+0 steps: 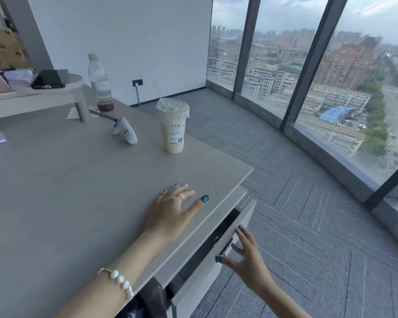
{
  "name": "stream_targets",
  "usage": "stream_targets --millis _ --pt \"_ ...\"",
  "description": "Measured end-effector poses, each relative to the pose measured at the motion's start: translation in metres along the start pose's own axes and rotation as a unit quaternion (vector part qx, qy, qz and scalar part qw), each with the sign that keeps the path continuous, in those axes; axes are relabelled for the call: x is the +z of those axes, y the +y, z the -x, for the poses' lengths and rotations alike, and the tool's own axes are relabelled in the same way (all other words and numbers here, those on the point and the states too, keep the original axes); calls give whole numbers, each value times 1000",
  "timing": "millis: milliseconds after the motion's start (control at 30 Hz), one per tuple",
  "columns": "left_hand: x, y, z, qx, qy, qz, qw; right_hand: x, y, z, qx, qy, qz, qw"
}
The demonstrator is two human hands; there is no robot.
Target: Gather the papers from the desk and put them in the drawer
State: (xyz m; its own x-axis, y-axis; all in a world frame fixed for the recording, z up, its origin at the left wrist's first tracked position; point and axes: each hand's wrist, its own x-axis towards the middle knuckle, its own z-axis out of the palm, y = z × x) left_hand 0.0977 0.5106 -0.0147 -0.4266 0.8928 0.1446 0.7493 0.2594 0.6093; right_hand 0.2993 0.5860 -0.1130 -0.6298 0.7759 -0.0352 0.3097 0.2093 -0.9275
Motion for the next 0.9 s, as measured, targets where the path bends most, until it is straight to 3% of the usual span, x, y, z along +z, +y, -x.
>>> stream_targets --millis 500,900 --pt "-2 3 1 -9 -13 -15 1000 26 -3 -28 9 -16 -3 1000" --pt "-9 12 7 -21 -42 -24 999 3 -41 -9 -2 -41 26 999"
